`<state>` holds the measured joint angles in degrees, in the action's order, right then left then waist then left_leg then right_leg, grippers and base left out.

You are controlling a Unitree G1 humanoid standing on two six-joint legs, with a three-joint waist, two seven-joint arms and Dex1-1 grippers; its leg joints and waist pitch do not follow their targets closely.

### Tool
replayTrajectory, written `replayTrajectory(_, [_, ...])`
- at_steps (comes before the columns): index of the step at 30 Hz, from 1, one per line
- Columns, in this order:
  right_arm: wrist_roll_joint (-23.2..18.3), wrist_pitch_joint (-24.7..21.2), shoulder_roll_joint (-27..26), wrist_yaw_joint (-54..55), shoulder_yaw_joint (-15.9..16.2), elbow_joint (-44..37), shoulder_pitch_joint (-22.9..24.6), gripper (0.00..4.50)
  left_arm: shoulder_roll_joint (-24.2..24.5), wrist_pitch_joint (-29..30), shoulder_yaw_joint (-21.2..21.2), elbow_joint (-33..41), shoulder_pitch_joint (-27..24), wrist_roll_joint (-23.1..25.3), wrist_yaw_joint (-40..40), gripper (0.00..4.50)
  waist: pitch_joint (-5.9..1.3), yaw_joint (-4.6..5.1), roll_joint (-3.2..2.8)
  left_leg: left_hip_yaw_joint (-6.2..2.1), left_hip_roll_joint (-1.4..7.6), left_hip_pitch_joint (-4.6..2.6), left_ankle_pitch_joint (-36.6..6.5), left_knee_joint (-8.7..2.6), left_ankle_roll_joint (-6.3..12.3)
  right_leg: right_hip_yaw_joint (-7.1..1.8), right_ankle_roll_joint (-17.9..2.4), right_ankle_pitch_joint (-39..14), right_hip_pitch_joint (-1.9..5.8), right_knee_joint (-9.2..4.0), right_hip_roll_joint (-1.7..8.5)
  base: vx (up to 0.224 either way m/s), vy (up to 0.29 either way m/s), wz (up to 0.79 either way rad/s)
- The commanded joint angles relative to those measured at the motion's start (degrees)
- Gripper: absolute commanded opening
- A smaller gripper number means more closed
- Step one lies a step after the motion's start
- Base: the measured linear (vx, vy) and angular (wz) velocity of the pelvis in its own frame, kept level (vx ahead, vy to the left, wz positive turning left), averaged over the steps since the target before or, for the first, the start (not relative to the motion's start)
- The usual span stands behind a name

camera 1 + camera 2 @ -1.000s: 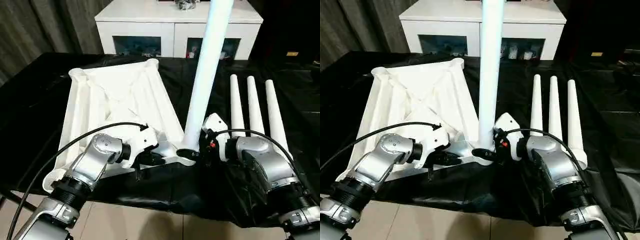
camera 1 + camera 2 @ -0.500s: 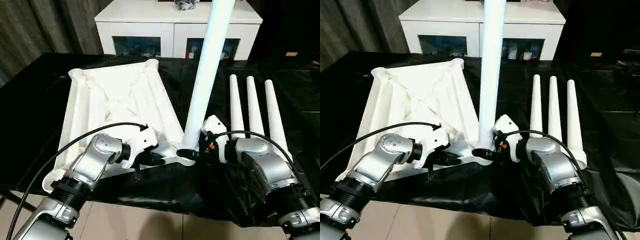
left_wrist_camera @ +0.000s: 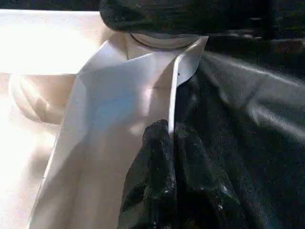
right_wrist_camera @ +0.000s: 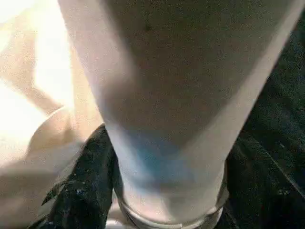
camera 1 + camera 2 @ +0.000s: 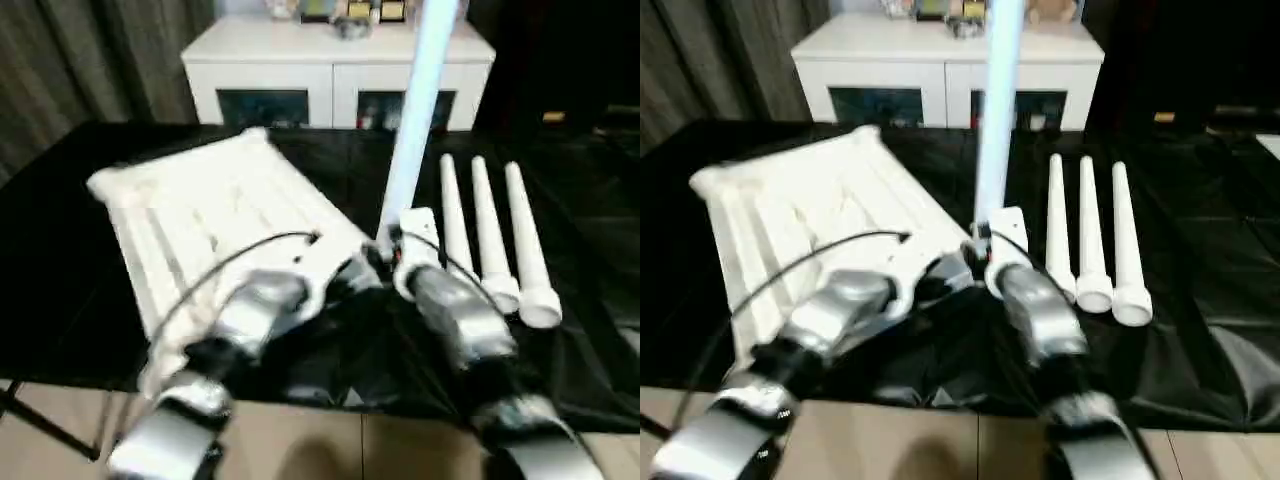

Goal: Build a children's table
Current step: Rotate leg to tighten

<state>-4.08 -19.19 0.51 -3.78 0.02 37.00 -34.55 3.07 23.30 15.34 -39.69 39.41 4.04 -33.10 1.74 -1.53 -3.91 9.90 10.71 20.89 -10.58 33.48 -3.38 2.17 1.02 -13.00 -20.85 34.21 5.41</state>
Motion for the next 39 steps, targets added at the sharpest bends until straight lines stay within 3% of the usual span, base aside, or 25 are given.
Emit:
replayTrajectory(1, [-0.8,-1.3,-1.6,0.9,-0.1,7.3,2.7,2.7,1.2,-0.9,-4.0,-2.6,1.4,1.2,7.2,0.0,-2.14,0.4,0.23,-1.27,1.46,-0.8,-24.1,-5.43,-3.15,-1.29,-8.8,-18.8,0.27,-5.33,2.39,0.0,0.0,0.0])
replayTrajectory(3, [-0.7,-0.3,-1.5,-0.7,0.1,7.1,2.1,2.7,1.6,-1.5,-3.1,-2.1,1.1,1.5,5.5,0.0,-2.2,0.25,0.14,-1.12,1.58,-0.79,-23.7,-5.47,-2.82,-1.25,-9.3,-15.8,0.31,-5.19,2.32,0.0,0.0,0.0])
replayTrajectory(7, [-1.9,2.7,-1.2,-6.1,-0.6,4.9,1.5,2.7,3.2,-2.2,-1.2,-1.5,0.5,2.1,1.5,0.0,-2.22,0.14,0.27,-0.94,1.57,-0.72,-23.7,-5.38,-2.05,-1.39,-9.5,-16.2,0.3,-5.32,2.49,0.0,0.0,0.0])
replayTrajectory(9, [-2.5,3.4,-0.5,-7.9,-0.6,3.4,1.5,3.4,4.0,-2.8,-0.3,-1.5,0.3,2.1,0.1,0.0,-2.34,0.02,0.32,-0.85,1.68,-0.55,-21.9,-5.37,-1.63,-1.43,-10.1,-14.2,0.45,-5.13,2.51,0.0,0.0,0.0])
replayTrajectory(11, [-2.7,3.9,1.4,-10.8,0.3,0.3,1.9,3.4,5.4,-3.6,0.6,-0.5,-0.3,1.8,-2.6,0.0,-2.48,-0.15,0.45,-0.73,1.64,-0.36,-19.9,-5.23,-0.88,-1.41,-10.6,-11.9,0.71,-4.95,2.48,0.0,0.0,0.0])
replayTrajectory(13, [-2.7,3.6,3.0,-13.4,1.2,-1.8,2.3,3.74,6.3,-3.8,1.0,0.5,-0.7,1.6,-4.4,0.0,-2.84,0.11,0.6,-0.86,1.63,0.4,-16.2,-5.12,-0.07,-1.2,-10.9,-9.1,1.36,-4.5,2.55,0.0,0.0,0.0])
replayTrajectory(16, [-2.8,1.1,8.3,-23.0,4.3,-8.4,4.2,3.84,9.1,-4.8,2.7,4.3,-2.5,1.0,-10.9,0.0,-3.64,-0.36,0.52,-0.37,1.52,0.51,-6.2,-3.74,3.12,-1.08,-14.4,5.9,1.36,-3.11,2.25,0.0,0.0,0.0])
replayTrajectory(19, [-2.9,1.0,11.1,-28.4,5.8,-11.2,5.4,3.84,10.5,-4.2,3.4,6.6,-3.5,0.5,-14.0,0.0,-3.76,-0.79,0.61,-0.29,1.5,0.74,-2.8,-3.26,5.52,-0.9,-15.7,11.9,1.5,-2.48,2.01,0.0,0.0,0.0])
replayTrajectory(20, [-3.1,2.0,14.4,-34.4,7.5,-14.4,7.0,3.84,12.6,-4.6,4.8,9.9,-4.8,-0.6,-18.7,0.0,-3.72,-0.97,0.74,-0.26,1.6,0.66,-3.6,-3.22,6.1,-0.92,-16.1,12.0,1.48,-2.46,2.04,0.0,0.0,0.0])
replayTrajectory(23, [-4.4,3.0,17.0,-39.3,8.4,-17.2,8.5,3.84,15.0,-5.0,6.3,13.8,-6.5,-2.1,-24.1,0.0,-3.68,-1.06,0.44,-0.15,1.84,0.49,-3.7,-3.15,6.82,-0.97,-17.0,11.7,1.2,-2.31,1.99,0.0,0.0,0.0])
replayTrajectory(28, [-5.9,4.1,20.2,-44.9,9.6,-21.5,10.5,3.84,18.6,-4.6,8.5,18.5,-8.9,-2.7,-29.8,0.0,-3.3,-1.6,0.22,-0.02,2.22,0.09,-8.3,-3.62,4.97,-1.08,-16.7,4.7,0.87,-2.69,2.03,0.0,0.0,0.0])
replayTrajectory(31, [-5.8,4.6,21.2,-46.5,10.1,-22.5,10.9,3.84,19.1,-4.4,8.4,19.5,-9.4,-2.3,-30.0,0.0,-3.06,-1.78,0.06,0.09,2.23,-0.09,-10.1,-3.82,3.61,-1.17,-16.2,2.4,0.53,-2.89,1.88,0.0,0.0,0.0])
replayTrajectory(34, [-5.3,5.3,21.3,-48.0,10.4,-22.1,11.0,3.84,19.6,-3.8,8.4,20.2,-9.6,-2.4,-30.4,0.0,-3.05,-1.7,0.43,0.01,2.02,0.09,-11.4,-3.92,2.37,-1.27,-15.5,-0.1,0.73,-2.98,2.04,0.0,0.0,0.0])
replayTrajectory(39, [-3.4,7.5,22.5,-49.2,12.5,-21.1,11.2,3.84,20.0,-3.1,8.6,20.8,-9.6,-2.4,-30.4,0.0,-3.32,-1.73,0.46,0.06,1.85,0.2,-8.5,-3.48,3.09,-1.25,-15.6,2.9,0.82,-2.68,1.97,0.0,0.0,0.0])
